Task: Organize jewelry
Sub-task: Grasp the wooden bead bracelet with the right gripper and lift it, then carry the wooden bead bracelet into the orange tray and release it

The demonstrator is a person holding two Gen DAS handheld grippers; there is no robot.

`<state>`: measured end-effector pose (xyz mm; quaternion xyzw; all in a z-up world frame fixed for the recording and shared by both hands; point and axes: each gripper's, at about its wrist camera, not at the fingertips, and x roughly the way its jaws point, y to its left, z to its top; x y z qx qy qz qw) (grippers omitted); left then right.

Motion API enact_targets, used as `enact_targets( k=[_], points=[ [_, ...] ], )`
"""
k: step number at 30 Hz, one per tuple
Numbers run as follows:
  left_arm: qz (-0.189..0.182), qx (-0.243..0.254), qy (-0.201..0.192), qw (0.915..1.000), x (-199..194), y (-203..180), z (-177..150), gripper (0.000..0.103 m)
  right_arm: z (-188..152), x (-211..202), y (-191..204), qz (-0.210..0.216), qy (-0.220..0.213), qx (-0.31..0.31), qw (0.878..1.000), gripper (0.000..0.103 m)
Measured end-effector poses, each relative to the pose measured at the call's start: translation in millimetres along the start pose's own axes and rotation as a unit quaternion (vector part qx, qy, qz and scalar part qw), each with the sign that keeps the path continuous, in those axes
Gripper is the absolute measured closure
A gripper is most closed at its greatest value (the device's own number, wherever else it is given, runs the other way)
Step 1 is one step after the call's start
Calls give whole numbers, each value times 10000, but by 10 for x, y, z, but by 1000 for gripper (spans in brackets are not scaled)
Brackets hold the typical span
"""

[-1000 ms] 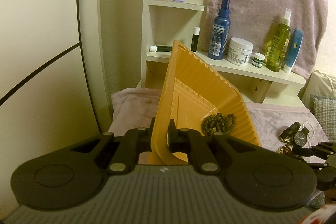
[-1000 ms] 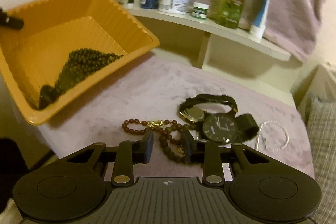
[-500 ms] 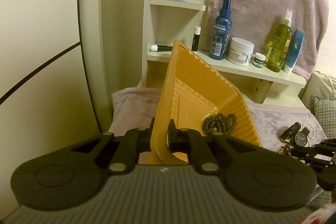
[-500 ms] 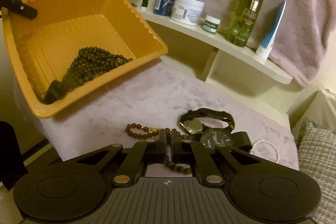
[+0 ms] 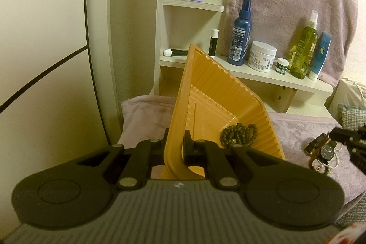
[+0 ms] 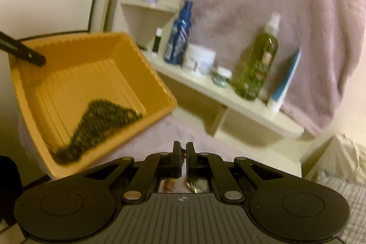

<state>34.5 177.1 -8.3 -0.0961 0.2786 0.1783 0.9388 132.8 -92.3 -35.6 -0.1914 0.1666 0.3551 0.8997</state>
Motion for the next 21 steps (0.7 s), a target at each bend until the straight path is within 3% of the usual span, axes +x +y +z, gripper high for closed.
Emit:
enact_targets(
  k=[6,11,15,21],
  points=[
    [-1,11,-2,10000,-3,-4,0,96,280,-76,174,295,-399,-115,9987,100],
    [-5,28,-15,10000,-6,-23,15,96,499,-101,349,887,-642,97,9939,100],
    [-26,12,-17,10000,-4,-11,12,96,584,-13,466,1342,-521,224,9893,100],
    [-44,-11,-22,10000,-1,-10,6,96,505,147,661,1621,-234,65,9865,100]
  ],
)
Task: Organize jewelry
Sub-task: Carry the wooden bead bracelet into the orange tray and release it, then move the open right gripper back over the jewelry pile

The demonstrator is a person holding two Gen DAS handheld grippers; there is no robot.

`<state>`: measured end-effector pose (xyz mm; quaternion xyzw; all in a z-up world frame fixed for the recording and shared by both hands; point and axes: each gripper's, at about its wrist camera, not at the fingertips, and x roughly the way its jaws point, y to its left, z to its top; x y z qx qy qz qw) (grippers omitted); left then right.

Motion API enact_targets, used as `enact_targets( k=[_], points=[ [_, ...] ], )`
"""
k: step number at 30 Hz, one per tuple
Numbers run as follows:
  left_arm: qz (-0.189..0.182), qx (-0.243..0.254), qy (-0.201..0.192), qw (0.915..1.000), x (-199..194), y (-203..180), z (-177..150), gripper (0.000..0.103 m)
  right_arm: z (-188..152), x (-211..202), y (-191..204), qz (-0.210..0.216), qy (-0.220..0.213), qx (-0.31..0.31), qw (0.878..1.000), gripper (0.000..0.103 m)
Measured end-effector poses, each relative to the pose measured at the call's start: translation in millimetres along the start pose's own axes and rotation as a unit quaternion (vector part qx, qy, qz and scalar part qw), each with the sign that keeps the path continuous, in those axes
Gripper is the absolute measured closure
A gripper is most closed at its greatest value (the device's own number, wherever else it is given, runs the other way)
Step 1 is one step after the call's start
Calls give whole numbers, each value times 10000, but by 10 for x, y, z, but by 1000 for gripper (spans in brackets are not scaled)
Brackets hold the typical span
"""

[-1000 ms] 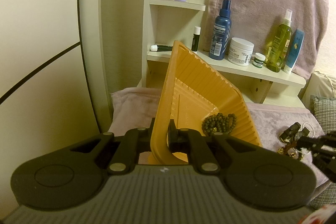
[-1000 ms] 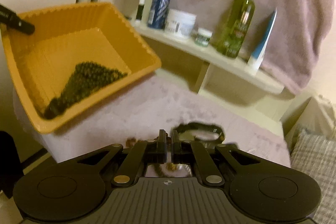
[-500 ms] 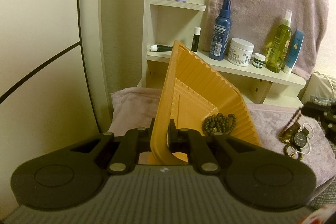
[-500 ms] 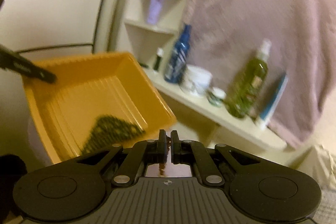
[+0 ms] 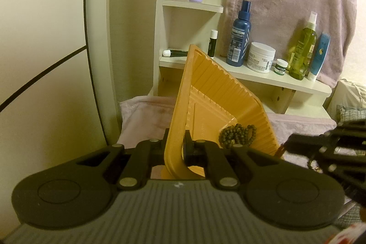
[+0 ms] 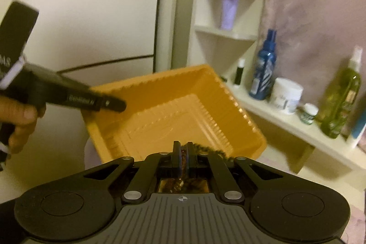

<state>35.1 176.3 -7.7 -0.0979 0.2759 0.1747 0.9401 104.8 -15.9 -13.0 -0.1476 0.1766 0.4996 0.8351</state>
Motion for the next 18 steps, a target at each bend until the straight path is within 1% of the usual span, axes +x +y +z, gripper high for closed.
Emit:
enact_targets(
  k=[4,6,8,9,11,13,16,18],
  points=[
    [-6,-6,-4,10000,-3,4,-6,96,-62,58,-32,60,78,57,9999,99],
    [-7,-11,-1,10000,-3,1,-6,96,-81,36,-84,13,16,100,9999,95],
    [-6,-1,-5,10000,-2,4,-6,95,-120,-51,-177,-179,-59,210,9996,86],
    [-3,-1,-7,10000,0,-1,-6,96,-142,-94,-234,-266,-64,287,9992,85],
    [-7,-14,-8,10000,-4,7,-6,96,-221,-197,-354,-507,-88,452,9977,83],
    [-10,-11,-9,10000,-6,13,-6,95,-362,-312,-439,-852,-37,559,9948,83],
    [-8,-15,-11,10000,-5,14,-6,96,-628,-431,-589,-1375,292,814,9867,83],
    [-8,-16,-9,10000,-6,10,-3,96,-823,-516,-690,-1703,500,1101,9779,83]
  ],
)
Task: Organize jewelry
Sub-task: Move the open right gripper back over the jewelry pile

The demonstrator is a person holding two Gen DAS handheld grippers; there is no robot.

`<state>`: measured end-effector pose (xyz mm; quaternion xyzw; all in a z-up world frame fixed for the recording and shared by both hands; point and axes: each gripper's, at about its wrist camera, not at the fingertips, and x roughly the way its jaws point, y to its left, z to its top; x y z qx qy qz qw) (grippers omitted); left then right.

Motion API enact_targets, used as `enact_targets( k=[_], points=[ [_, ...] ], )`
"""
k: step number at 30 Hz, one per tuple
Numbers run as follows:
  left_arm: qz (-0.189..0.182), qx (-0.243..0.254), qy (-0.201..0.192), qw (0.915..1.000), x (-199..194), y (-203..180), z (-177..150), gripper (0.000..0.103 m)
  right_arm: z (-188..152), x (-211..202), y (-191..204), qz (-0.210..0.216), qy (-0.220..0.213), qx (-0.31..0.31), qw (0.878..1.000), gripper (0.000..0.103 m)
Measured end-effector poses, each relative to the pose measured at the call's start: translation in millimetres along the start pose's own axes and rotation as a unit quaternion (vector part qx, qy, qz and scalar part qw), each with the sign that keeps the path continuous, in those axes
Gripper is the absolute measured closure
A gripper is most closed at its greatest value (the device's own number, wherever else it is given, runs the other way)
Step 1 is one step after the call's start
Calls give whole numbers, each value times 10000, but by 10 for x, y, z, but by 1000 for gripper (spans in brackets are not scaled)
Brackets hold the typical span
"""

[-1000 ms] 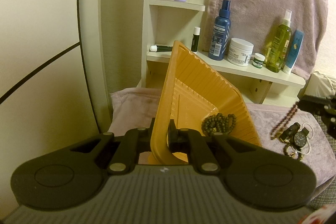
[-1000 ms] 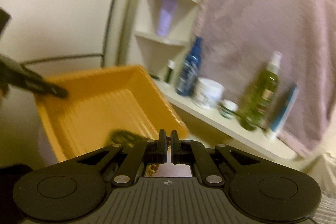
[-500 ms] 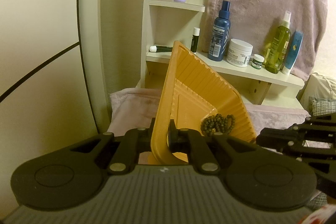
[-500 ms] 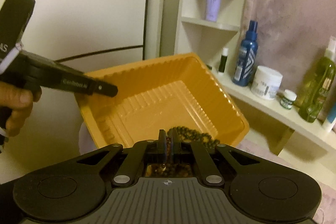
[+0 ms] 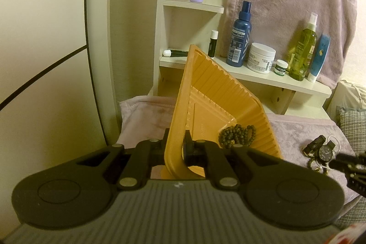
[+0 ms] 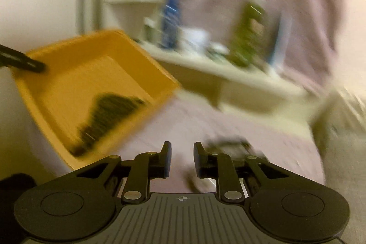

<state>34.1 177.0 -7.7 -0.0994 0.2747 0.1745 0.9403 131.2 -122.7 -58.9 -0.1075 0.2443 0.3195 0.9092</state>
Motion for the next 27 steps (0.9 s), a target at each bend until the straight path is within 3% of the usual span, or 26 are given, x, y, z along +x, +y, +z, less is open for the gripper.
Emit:
enact_targets(
  k=[6,15,27],
  points=[
    [10,13,10,10000,1,4,5,96,-284,-59,-320,-481,331,679,9960,83],
    [38,85,8,10000,1,-16,10,96,-313,57,-334,-412,460,1056,9925,83],
    [49,92,13,9999,2,-18,10,96,-373,299,-266,-597,516,331,9963,83]
  ],
)
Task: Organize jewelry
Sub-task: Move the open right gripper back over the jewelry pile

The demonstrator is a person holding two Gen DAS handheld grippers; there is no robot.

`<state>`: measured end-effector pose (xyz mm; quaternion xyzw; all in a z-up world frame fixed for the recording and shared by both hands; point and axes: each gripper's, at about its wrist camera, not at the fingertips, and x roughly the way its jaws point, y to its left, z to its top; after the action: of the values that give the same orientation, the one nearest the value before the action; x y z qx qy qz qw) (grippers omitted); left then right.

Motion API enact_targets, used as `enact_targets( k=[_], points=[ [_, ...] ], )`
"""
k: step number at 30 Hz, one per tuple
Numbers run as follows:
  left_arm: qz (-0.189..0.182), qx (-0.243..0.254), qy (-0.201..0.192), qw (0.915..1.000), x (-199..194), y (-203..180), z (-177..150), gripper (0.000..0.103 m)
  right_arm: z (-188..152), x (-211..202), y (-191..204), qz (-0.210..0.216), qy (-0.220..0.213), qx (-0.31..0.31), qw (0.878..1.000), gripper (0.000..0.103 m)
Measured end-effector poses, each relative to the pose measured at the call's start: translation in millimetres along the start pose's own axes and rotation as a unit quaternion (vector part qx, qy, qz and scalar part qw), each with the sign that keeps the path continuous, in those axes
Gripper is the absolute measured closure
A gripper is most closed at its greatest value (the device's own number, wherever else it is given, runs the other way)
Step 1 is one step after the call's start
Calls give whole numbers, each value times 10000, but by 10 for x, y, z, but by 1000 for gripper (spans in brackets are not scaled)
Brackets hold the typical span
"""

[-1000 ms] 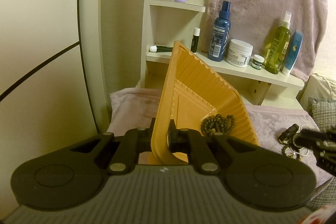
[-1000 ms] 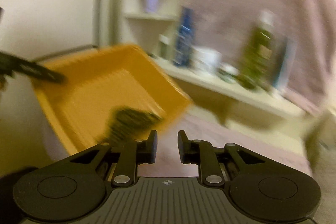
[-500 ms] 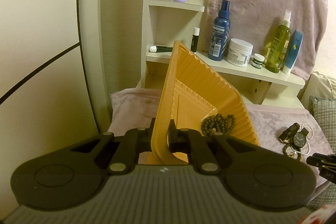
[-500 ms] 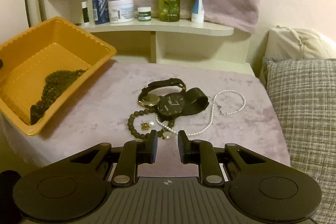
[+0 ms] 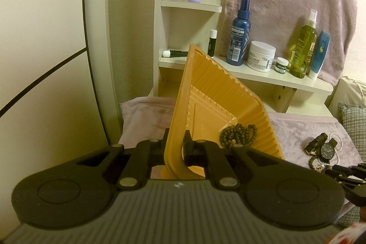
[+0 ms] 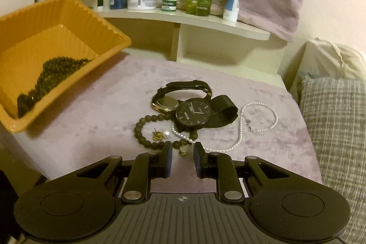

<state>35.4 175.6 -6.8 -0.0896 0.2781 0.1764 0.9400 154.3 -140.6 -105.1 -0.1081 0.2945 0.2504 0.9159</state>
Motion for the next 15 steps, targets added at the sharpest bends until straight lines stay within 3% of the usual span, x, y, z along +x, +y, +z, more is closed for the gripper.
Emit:
enact_targets(
  k=[3,5,11,15],
  points=[
    [1,3,2,10000,3,0,2,96,-16,9,-10,30,-44,-32,10000,83],
    [2,10,0,10000,4,0,2,96,-13,5,-11,62,-33,-48,10000,96],
    [1,10,-1,10000,7,0,0,96,18,-99,36,43,-138,-148,9998,96],
    [2,9,-2,10000,6,-2,-1,96,190,-280,155,400,-396,-183,9982,96]
  ],
)
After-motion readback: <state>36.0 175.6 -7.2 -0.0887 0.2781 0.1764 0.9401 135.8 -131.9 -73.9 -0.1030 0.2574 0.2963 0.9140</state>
